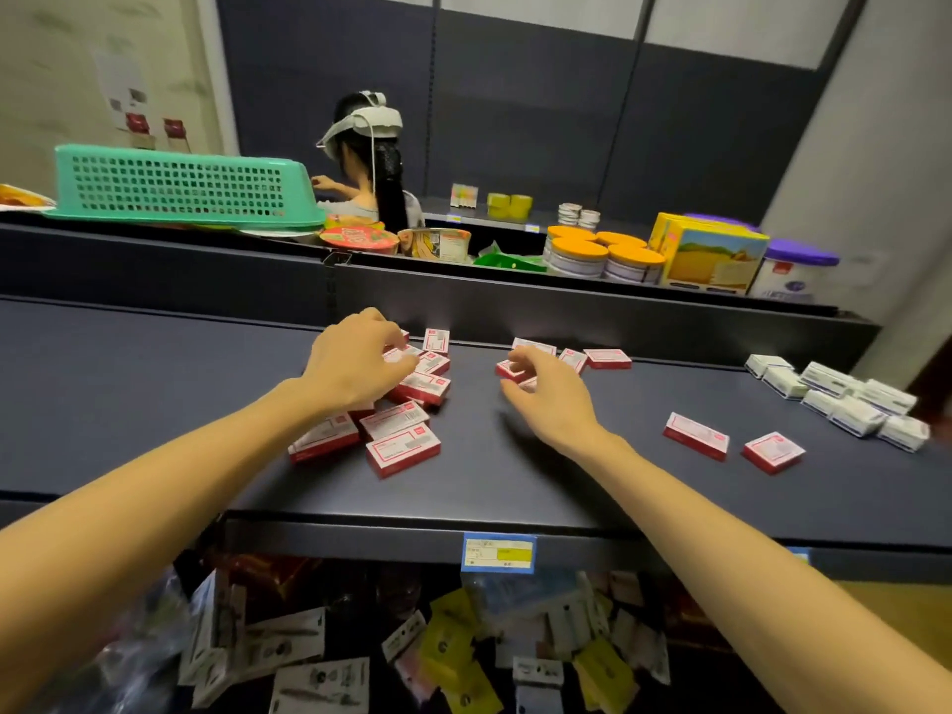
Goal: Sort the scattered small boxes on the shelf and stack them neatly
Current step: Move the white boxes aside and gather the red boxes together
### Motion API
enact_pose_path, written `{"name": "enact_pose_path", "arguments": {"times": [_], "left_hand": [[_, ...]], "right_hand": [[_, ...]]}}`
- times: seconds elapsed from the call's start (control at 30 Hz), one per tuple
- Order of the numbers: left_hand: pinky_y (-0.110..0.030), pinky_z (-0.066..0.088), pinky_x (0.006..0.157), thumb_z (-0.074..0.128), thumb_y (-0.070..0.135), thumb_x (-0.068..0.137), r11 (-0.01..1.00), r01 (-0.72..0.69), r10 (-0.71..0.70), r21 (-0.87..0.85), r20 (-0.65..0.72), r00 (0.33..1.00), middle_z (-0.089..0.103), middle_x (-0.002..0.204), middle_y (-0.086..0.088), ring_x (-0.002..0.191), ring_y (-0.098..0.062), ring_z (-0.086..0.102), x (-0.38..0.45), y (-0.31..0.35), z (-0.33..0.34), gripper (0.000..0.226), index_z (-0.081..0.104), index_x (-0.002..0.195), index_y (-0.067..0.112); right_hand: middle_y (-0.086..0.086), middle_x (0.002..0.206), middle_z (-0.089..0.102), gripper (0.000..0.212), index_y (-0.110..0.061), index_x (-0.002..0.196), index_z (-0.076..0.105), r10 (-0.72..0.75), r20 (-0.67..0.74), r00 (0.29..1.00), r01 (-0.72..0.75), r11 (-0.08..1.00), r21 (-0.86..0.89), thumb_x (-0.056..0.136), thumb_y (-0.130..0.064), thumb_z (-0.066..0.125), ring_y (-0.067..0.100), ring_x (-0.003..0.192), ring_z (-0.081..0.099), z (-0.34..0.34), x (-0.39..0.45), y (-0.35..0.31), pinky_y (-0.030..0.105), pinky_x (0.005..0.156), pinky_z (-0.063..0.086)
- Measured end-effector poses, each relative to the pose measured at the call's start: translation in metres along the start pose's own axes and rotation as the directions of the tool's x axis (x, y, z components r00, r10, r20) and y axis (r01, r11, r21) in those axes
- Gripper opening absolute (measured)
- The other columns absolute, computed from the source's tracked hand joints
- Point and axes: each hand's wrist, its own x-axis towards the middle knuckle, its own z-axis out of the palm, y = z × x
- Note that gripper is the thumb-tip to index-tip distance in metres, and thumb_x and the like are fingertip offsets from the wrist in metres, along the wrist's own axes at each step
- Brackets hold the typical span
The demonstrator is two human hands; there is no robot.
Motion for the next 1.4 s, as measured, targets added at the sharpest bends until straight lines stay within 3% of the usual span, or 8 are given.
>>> {"name": "enact_pose_path", "arguments": {"times": [0.23,0.4,0.57,0.7,0.87,1.07,1.23,1.4], "left_hand": [[-0.035,0.049,0.084,0.059,0.051,0.09,0.991,-0.136,0.136,-0.006,0.121,0.983,0.06,0.126,0.001,0.105,-0.019,0.061,0.037,0.051,0.03,0.034,0.069,0.112,0.027],[-0.034,0.049,0.083,0.057,0.051,0.091,0.988,-0.154,0.146,0.022,0.207,0.967,0.062,0.122,0.0,0.103,-0.02,0.061,0.071,0.075,0.047,0.041,0.066,0.121,0.024],[-0.039,0.054,0.087,0.061,0.058,0.088,0.992,-0.124,0.106,0.04,0.297,0.949,0.068,0.12,0.001,0.103,-0.02,0.064,0.109,0.094,0.065,0.049,0.065,0.121,0.022],[-0.033,0.052,0.074,0.058,0.074,0.082,0.99,-0.121,0.084,0.07,0.393,0.916,0.07,0.112,0.006,0.093,-0.015,0.064,0.122,0.106,0.083,0.06,0.064,0.116,0.025],[-0.032,0.055,0.077,0.06,0.079,0.077,0.995,-0.092,0.065,0.044,0.42,0.905,0.07,0.112,0.006,0.094,-0.015,0.065,0.127,0.108,0.091,0.067,0.06,0.118,0.025],[-0.038,0.056,0.083,0.074,0.061,0.077,0.989,-0.147,0.122,0.02,0.455,0.882,0.069,0.12,0.004,0.1,-0.016,0.064,0.122,0.106,0.088,0.065,0.055,0.128,0.025],[-0.04,0.057,0.084,0.076,0.057,0.079,0.99,-0.139,0.143,-0.04,0.406,0.903,0.07,0.116,0.003,0.097,-0.016,0.064,0.116,0.097,0.083,0.057,0.064,0.122,0.022],[-0.038,0.057,0.078,0.076,0.056,0.079,0.988,-0.138,0.153,-0.068,0.335,0.93,0.072,0.107,0.007,0.09,-0.014,0.064,0.109,0.069,0.061,0.044,0.073,0.11,0.025]], "right_hand": [[-0.002,0.13,0.064,0.036,-0.022,0.13,0.06,0.063,-0.083,0.995,-0.072,0.991,-0.111,0.095,-0.022,0.062,0.016,0.117,0.06,-0.033,0.026,0.048,0.026,0.088,0.048],[0.001,0.132,0.064,0.044,-0.022,0.133,0.058,0.157,-0.048,0.986,-0.162,0.979,-0.127,0.091,-0.029,0.067,0.02,0.117,0.061,-0.04,0.058,0.071,0.036,0.093,0.053],[0.0,0.132,0.065,0.042,-0.022,0.132,0.06,0.099,0.03,0.995,-0.093,0.985,-0.147,0.091,-0.03,0.067,0.019,0.118,0.061,-0.039,0.085,0.088,0.037,0.096,0.052],[-0.003,0.128,0.066,0.04,-0.025,0.127,0.064,0.033,0.112,0.993,-0.013,0.985,-0.171,0.089,-0.035,0.069,0.018,0.116,0.061,-0.033,0.109,0.095,0.041,0.1,0.051],[-0.005,0.121,0.069,0.038,-0.026,0.12,0.07,0.021,0.238,0.971,0.022,0.984,-0.176,0.085,-0.041,0.07,0.015,0.103,0.064,-0.025,0.128,0.103,0.043,0.093,0.055],[-0.004,0.126,0.068,0.05,-0.025,0.128,0.064,0.014,0.279,0.96,0.042,0.981,-0.191,0.082,-0.042,0.075,0.016,0.106,0.065,-0.027,0.134,0.104,0.041,0.092,0.056],[0.0,0.129,0.067,0.051,-0.022,0.13,0.063,0.021,0.245,0.969,0.033,0.976,-0.213,0.084,-0.041,0.075,0.019,0.112,0.063,-0.023,0.131,0.098,0.041,0.096,0.054],[0.001,0.13,0.065,0.049,-0.022,0.132,0.062,-0.006,0.099,0.995,0.021,0.989,-0.145,0.088,-0.041,0.071,0.019,0.115,0.061,-0.022,0.113,0.088,0.04,0.099,0.052]]}}
